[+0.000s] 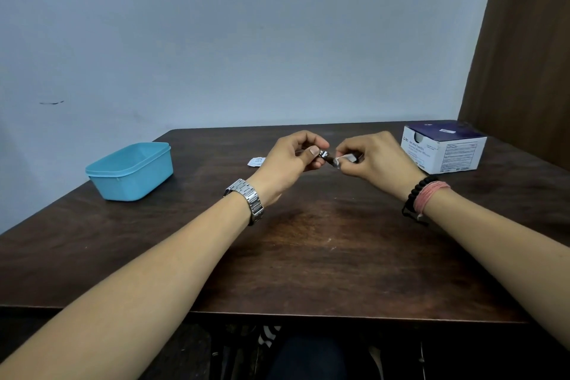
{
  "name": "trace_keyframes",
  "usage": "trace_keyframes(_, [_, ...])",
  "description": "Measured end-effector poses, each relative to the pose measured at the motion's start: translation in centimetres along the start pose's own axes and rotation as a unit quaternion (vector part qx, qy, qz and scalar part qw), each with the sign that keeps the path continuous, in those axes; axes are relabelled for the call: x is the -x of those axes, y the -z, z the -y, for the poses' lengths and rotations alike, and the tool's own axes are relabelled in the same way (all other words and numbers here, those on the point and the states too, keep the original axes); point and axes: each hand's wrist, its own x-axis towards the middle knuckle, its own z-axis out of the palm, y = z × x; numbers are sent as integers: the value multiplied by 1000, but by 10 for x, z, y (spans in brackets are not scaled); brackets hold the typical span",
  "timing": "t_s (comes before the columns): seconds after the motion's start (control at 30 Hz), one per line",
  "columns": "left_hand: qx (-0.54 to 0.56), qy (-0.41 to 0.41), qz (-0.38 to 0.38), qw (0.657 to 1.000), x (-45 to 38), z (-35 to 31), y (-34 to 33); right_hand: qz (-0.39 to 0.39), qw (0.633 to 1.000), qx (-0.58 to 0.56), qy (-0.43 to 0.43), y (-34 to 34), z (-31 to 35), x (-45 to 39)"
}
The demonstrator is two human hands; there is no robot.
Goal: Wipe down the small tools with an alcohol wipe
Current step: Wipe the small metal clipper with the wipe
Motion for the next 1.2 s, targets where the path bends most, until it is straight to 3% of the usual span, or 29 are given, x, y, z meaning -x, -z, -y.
trace_keyframes(0.27, [-11, 5, 15, 1000, -1, 1, 0, -27, 980, -136, -139, 10, -6, -1])
trace_keyframes(0.4, [-9, 3, 2, 1000, -1, 2, 0, -20, 935, -317, -159, 8, -10, -2])
trace_keyframes(0.5, [-12, -5, -20, 1000, -2, 3, 3, -4, 913, -377, -154, 5, -8, -2])
trace_keyframes(0.63, [-28, -19, -33, 999, -3, 5, 4, 2, 910, -386, -153, 5, -4, -2])
trace_keyframes(0.87, [-19, -44, -15, 999, -1, 0, 2, -33, 940, -311, -137, 1, 0, -2])
trace_keyframes(0.97, [-16, -44, -9, 999, -1, 0, 1, -3, 954, -264, -143, -2, -6, -1])
trace_keyframes(1.1, [-21, -35, -25, 999, -2, 2, 3, 20, 941, -318, -111, 1, 0, -2])
trace_keyframes(1.2, [-18, -34, -33, 999, -3, 3, 5, 32, 952, -284, -110, 1, 0, -2])
